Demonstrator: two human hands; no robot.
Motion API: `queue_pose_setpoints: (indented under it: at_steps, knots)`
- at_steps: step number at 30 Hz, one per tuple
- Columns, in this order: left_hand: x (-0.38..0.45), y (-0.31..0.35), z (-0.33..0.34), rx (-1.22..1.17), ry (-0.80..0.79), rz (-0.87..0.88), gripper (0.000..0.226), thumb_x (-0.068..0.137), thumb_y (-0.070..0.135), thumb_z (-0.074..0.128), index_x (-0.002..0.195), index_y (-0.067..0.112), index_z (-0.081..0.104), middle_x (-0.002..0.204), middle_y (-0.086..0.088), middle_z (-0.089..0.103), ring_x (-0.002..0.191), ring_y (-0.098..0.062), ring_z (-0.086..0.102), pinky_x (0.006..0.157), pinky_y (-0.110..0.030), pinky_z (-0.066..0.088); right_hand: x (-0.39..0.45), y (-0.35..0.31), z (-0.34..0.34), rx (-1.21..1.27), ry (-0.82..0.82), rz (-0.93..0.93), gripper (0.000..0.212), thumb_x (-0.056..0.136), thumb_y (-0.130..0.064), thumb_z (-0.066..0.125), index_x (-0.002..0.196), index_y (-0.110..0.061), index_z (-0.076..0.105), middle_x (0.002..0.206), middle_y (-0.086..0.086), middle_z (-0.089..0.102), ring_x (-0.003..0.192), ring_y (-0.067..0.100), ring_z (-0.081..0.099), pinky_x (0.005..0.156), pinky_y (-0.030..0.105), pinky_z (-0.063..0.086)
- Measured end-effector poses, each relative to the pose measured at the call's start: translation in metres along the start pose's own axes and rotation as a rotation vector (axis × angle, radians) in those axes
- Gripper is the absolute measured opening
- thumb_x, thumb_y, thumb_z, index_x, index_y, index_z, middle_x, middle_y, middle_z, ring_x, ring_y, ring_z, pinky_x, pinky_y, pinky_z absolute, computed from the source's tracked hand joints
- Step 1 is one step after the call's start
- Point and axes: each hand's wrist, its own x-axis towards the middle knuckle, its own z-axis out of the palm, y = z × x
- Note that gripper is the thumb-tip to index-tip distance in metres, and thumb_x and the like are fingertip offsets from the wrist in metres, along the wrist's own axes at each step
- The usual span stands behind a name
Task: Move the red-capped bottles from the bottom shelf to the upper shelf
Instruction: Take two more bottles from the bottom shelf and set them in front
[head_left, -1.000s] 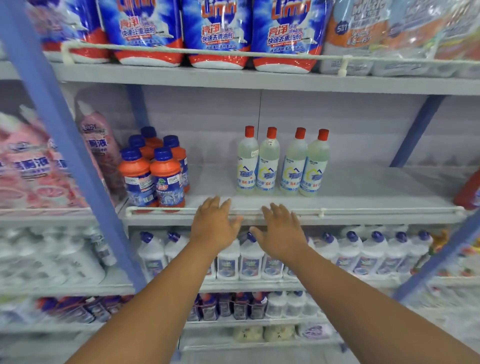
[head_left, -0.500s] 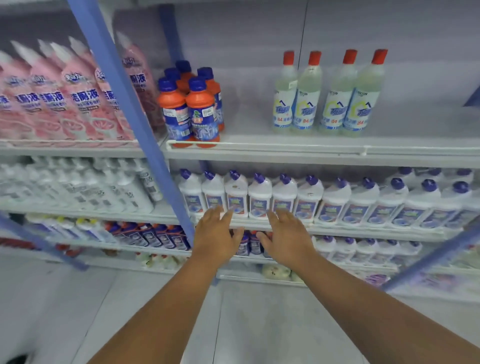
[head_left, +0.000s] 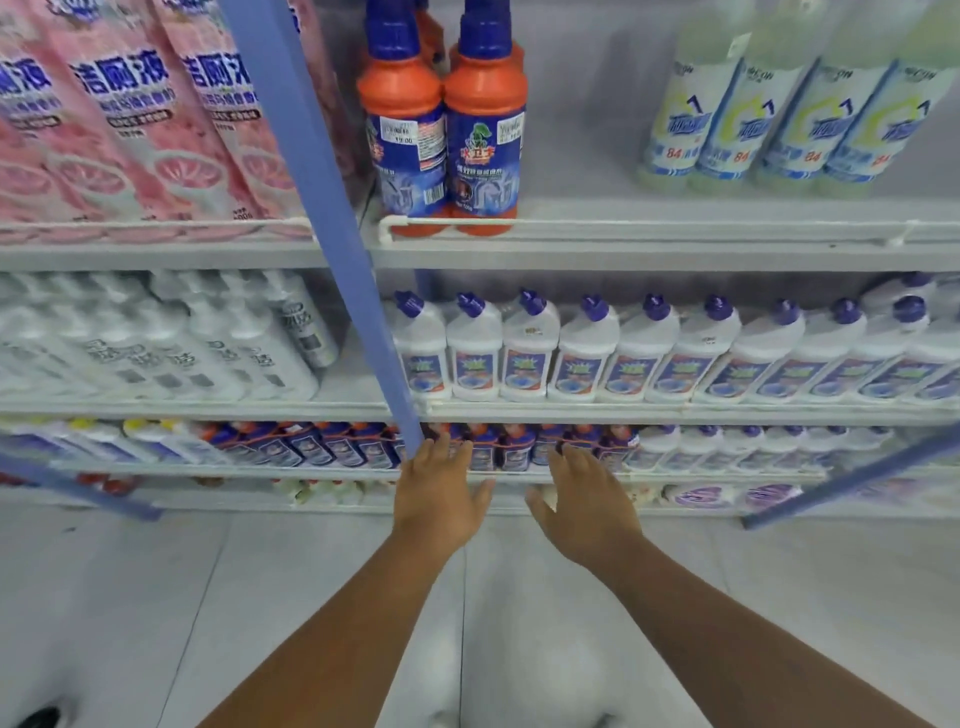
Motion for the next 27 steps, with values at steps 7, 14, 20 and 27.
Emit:
queue_pose_setpoints:
  at_steps: [7, 14, 20, 27]
  knots:
    - [0.033, 0.003, 0.079, -0.051, -0.001, -0.017, 0.071, 0.098, 0.062, 0.038, 0.158, 0.026, 0.027, 0.166, -0.007, 0.025, 0.153, -0.025, 0.02, 0.121, -0.041, 0.027, 0.042, 0.027, 0.06, -0.033, -0.035, -0.037, 0.076, 0.101, -0.06, 0.032, 0.161, -0.018, 0.014, 0.167, 0.007, 0.02, 0.156, 0.026, 0.012, 0.125, 0.042, 0.017]
    - [0.087, -0.021, 0.218, -0.056, -0.037, -0.021, 0.071, 0.098, 0.061, 0.04, 0.157, 0.024, 0.03, 0.165, -0.006, 0.026, 0.153, -0.025, 0.021, 0.121, -0.04, 0.028, 0.113, 0.059, 0.187, -0.061, -0.066, -0.037, 0.076, 0.101, -0.061, 0.031, 0.162, -0.018, 0.012, 0.168, 0.008, 0.016, 0.156, 0.026, 0.013, 0.125, 0.043, 0.017]
    - [0.137, -0.066, 0.341, -0.002, -0.047, 0.003, 0.07, 0.1, 0.06, 0.036, 0.158, 0.023, 0.027, 0.166, -0.008, 0.022, 0.153, -0.027, 0.021, 0.121, -0.041, 0.028, 0.165, 0.087, 0.317, -0.099, -0.088, 0.006, 0.078, 0.1, -0.062, 0.03, 0.162, -0.017, 0.014, 0.167, 0.009, 0.021, 0.154, 0.028, 0.018, 0.124, 0.043, 0.023]
    - [0.198, -0.099, 0.486, -0.094, -0.036, -0.02, 0.071, 0.1, 0.058, 0.039, 0.16, 0.024, 0.022, 0.168, -0.005, 0.016, 0.155, -0.023, 0.011, 0.122, -0.039, 0.024, 0.241, 0.115, 0.467, -0.07, -0.044, 0.04, 0.077, 0.1, -0.062, 0.033, 0.161, -0.018, 0.015, 0.168, 0.007, 0.019, 0.155, 0.026, 0.017, 0.123, 0.04, 0.022]
